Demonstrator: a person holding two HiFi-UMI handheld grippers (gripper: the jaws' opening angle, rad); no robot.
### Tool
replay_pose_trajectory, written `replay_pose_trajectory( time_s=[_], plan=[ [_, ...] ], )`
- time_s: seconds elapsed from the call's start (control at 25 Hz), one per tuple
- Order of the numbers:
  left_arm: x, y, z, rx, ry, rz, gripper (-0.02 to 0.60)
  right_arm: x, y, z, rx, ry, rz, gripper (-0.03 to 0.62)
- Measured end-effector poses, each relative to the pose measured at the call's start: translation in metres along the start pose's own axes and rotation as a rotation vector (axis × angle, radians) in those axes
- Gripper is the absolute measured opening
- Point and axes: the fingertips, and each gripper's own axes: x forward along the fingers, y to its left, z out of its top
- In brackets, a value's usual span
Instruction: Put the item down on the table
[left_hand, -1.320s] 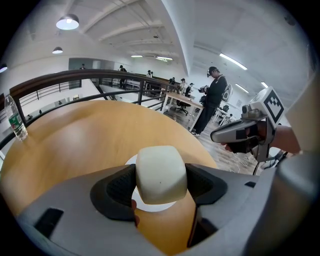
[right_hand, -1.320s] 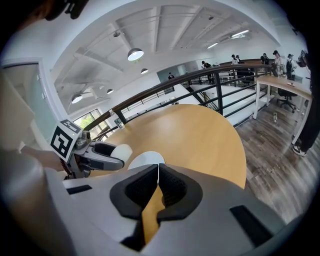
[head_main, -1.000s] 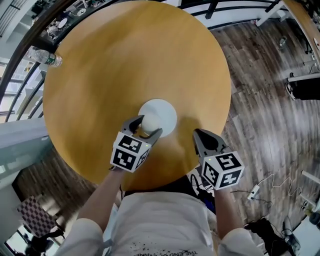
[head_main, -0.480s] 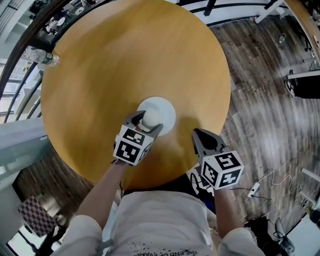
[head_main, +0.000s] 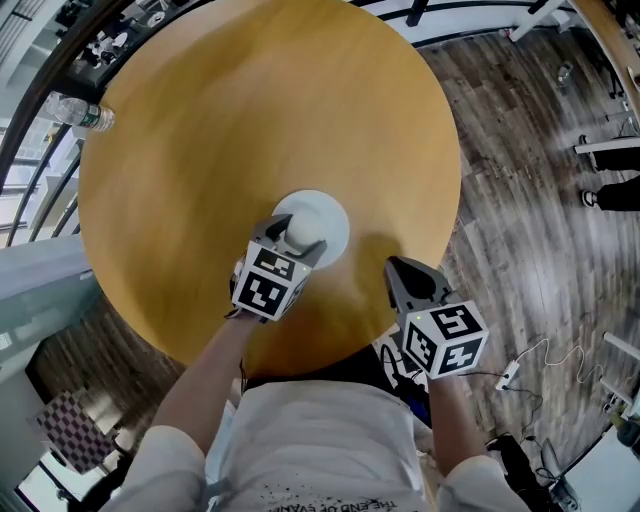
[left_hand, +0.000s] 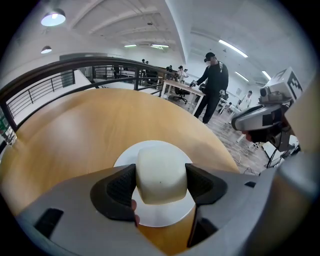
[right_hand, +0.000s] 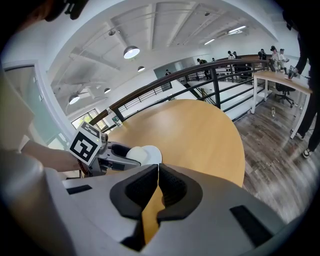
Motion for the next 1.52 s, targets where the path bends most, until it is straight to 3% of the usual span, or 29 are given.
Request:
replay_pose_trajectory(
  time_s=[1.24,1.52],
  plan=[
    [0.022,0.002,-0.009,0.037,0.065,0.010,0.322,0.001,-0.002,-0.007,0.020,0.013,0.000,0.025],
    [0.024,0.001,-0.011,0.087,0.078,0.032,0.322,0.003,-0.001,-0.008,0.022,0.013,0.003,0.025]
  ],
)
